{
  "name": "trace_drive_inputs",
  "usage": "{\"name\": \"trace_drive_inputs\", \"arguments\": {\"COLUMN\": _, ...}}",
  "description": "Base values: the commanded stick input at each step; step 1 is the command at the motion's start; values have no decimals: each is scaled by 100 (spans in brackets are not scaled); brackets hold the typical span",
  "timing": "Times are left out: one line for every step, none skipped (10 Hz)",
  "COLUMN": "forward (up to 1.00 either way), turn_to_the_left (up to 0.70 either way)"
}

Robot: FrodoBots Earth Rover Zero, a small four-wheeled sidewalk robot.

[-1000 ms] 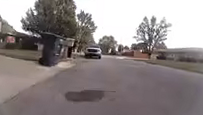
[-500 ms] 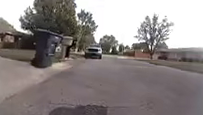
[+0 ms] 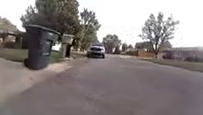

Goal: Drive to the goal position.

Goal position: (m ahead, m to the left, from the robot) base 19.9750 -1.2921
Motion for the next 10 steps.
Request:
{"name": "trace_drive_inputs", "arguments": {"forward": 100, "turn_to_the_left": 18}}
{"name": "trace_drive_inputs", "arguments": {"forward": 100, "turn_to_the_left": 10}}
{"name": "trace_drive_inputs", "arguments": {"forward": 100, "turn_to_the_left": 3}}
{"name": "trace_drive_inputs", "arguments": {"forward": 100, "turn_to_the_left": 0}}
{"name": "trace_drive_inputs", "arguments": {"forward": 100, "turn_to_the_left": 0}}
{"name": "trace_drive_inputs", "arguments": {"forward": 100, "turn_to_the_left": 0}}
{"name": "trace_drive_inputs", "arguments": {"forward": 100, "turn_to_the_left": 0}}
{"name": "trace_drive_inputs", "arguments": {"forward": 99, "turn_to_the_left": -24}}
{"name": "trace_drive_inputs", "arguments": {"forward": 98, "turn_to_the_left": -39}}
{"name": "trace_drive_inputs", "arguments": {"forward": 98, "turn_to_the_left": -39}}
